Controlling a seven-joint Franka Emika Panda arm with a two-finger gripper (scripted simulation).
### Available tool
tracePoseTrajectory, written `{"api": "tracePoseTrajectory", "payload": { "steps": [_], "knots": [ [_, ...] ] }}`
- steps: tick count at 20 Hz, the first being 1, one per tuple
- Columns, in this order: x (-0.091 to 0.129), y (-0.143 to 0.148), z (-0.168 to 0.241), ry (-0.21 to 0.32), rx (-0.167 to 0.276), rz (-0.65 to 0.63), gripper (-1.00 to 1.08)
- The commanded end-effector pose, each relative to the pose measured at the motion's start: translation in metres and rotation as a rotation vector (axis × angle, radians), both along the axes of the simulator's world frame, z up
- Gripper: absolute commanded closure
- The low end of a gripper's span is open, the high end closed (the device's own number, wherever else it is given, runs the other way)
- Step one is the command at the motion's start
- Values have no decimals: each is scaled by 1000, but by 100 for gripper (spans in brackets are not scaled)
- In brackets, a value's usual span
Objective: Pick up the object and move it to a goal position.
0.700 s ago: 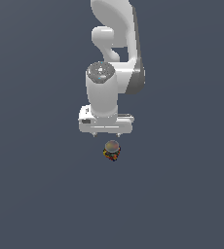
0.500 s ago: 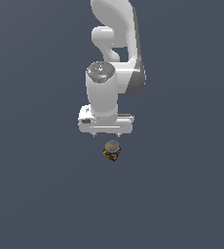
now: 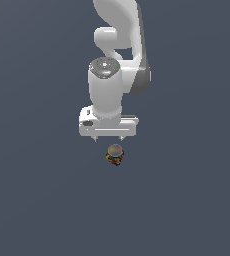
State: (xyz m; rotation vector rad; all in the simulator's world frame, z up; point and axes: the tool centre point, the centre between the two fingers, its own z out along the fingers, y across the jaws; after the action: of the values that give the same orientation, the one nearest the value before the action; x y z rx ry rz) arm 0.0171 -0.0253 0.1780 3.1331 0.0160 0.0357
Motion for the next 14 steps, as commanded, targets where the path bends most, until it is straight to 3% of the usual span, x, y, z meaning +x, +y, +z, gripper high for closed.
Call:
{"api": "tracePoseTrajectory", "payload": {
  "steps": [1,14],
  "knots": [
    [0,0,-1,1,0,-4,-92],
    [0,10,-26,8,9,-165,-92]
  ]
}}
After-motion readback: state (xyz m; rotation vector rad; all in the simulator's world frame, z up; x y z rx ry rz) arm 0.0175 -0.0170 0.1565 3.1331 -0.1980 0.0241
